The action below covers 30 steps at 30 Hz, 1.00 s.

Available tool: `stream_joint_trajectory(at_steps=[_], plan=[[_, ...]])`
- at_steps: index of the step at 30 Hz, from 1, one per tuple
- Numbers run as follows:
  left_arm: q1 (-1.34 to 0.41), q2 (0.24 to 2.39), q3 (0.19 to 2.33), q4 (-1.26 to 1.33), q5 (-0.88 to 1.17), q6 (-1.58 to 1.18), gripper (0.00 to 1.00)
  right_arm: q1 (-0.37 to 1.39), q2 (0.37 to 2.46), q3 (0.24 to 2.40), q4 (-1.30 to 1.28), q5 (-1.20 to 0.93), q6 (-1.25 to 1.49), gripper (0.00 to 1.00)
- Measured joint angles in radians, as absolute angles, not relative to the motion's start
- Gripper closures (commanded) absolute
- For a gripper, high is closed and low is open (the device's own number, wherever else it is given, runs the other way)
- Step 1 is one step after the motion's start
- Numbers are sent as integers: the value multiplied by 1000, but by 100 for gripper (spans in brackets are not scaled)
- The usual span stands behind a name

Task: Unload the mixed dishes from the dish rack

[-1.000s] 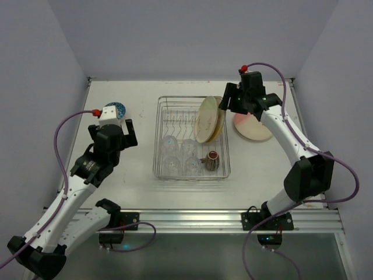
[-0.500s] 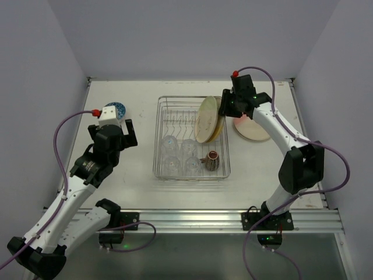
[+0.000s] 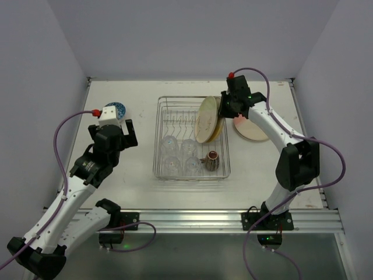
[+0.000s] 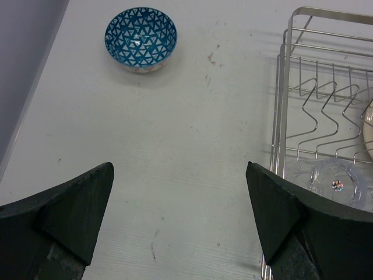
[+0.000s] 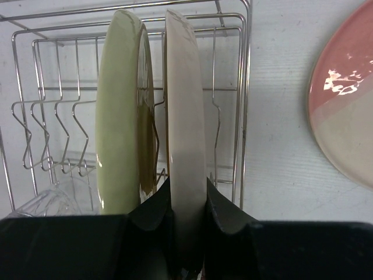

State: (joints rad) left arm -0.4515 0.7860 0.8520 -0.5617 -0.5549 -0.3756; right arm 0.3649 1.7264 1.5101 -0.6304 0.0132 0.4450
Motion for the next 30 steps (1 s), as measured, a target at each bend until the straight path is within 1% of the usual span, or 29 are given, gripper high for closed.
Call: stream_joint_trajectory(at_steps=[1,17,30], plan=[[-451,786,852,-562,-554,-376,0,366,1726,1512,-631,21,449,100],[-451,776,852,-561,-553,-376,0,372,1686,1514,-664,51,476,100],[-451,772,852,-555,-553,-376,0,368,1608,1589,-744,117,467,100]])
